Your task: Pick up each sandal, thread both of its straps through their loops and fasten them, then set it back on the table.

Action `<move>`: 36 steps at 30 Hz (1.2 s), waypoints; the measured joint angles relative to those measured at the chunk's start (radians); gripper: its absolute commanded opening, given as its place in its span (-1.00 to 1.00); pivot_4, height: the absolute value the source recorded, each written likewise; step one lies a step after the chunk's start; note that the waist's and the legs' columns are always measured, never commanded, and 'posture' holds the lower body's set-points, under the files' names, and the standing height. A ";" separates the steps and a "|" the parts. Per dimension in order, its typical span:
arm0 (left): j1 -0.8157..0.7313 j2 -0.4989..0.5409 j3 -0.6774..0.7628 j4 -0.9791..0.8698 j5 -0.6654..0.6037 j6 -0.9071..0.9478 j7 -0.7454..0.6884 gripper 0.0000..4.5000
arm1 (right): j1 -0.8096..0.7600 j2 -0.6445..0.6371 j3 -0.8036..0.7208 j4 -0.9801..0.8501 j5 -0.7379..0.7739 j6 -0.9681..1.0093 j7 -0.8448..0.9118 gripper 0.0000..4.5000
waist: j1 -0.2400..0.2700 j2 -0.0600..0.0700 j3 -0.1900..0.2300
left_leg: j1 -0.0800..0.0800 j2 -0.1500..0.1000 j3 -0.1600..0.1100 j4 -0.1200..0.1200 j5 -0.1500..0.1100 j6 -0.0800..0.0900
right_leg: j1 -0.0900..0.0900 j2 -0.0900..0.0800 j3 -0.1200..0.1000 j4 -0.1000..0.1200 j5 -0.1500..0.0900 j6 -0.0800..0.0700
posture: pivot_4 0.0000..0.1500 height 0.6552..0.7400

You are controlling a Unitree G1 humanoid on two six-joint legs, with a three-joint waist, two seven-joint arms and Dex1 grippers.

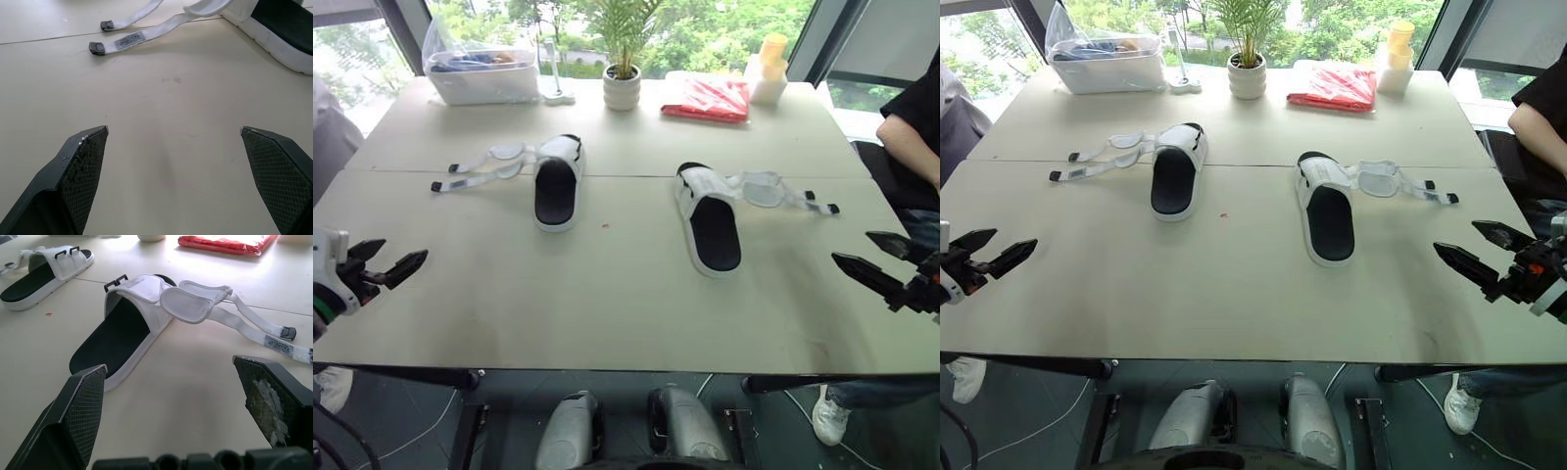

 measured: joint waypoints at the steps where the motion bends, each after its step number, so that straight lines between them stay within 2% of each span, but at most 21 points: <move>1: 0.004 0.000 0.000 -0.007 0.002 -0.002 0.002 0.98 | -0.002 0.000 0.003 0.000 -0.002 -0.001 0.000 1.00 | 0.000 0.000 0.000 | 0.000 0.000 0.000 0.000 0.000 0.000 | 0.000 0.000 0.000 0.000 0.000 -0.001 | 1.00 0.62; 20: 0.014 -0.010 -0.003 -0.025 0.006 0.000 0.014 0.98 | 0.017 0.000 0.008 -0.007 -0.027 -0.009 -0.012 1.00 | -0.001 0.000 0.000 | 0.000 0.000 0.000 0.000 0.000 0.000 | 0.000 0.000 0.000 0.000 -0.001 -0.002 | 1.00 0.62; 23: -0.022 -0.010 -0.027 -0.030 0.005 0.018 0.009 0.98 | 0.020 0.004 0.004 -0.065 -0.024 0.014 -0.047 1.00 | 0.000 0.000 0.000 | 0.000 0.000 0.000 0.000 0.000 0.000 | 0.000 0.000 0.000 0.000 0.000 0.000 | 1.00 0.62; 26: -0.071 -0.009 -0.102 -0.130 -0.034 0.104 -0.032 0.98 | -0.035 0.026 0.029 -0.188 0.016 0.085 -0.148 1.00 | -0.001 -0.001 0.000 | 0.000 0.000 0.000 0.001 0.001 -0.001 | 0.000 0.000 -0.001 0.001 0.000 0.000 | 1.00 0.62; 29: -0.172 0.002 -0.233 -0.278 -0.109 0.191 -0.139 0.98 | -0.163 0.103 0.148 -0.332 0.094 0.205 -0.323 1.00 | -0.003 -0.001 0.000 | 0.000 0.000 -0.001 0.002 0.001 -0.002 | 0.000 0.000 -0.001 0.001 0.000 0.000 | 1.00 0.62; 32: -0.270 0.036 -0.353 -0.345 -0.137 0.236 -0.261 0.98 | -0.266 0.236 0.309 -0.430 0.144 0.319 -0.514 1.00 | -0.009 0.000 0.000 | -0.001 0.000 -0.001 0.001 0.002 -0.002 | -0.001 0.000 -0.003 0.002 0.000 0.000 | 1.00 0.62; 36: -0.423 0.039 -0.501 -0.330 -0.123 0.242 -0.383 0.98 | -0.407 0.422 0.534 -0.433 0.099 0.418 -0.733 1.00 | -0.025 0.001 0.000 | -0.002 0.001 -0.002 0.001 0.004 -0.004 | -0.001 0.000 -0.005 0.002 0.000 0.000 | 1.00 0.62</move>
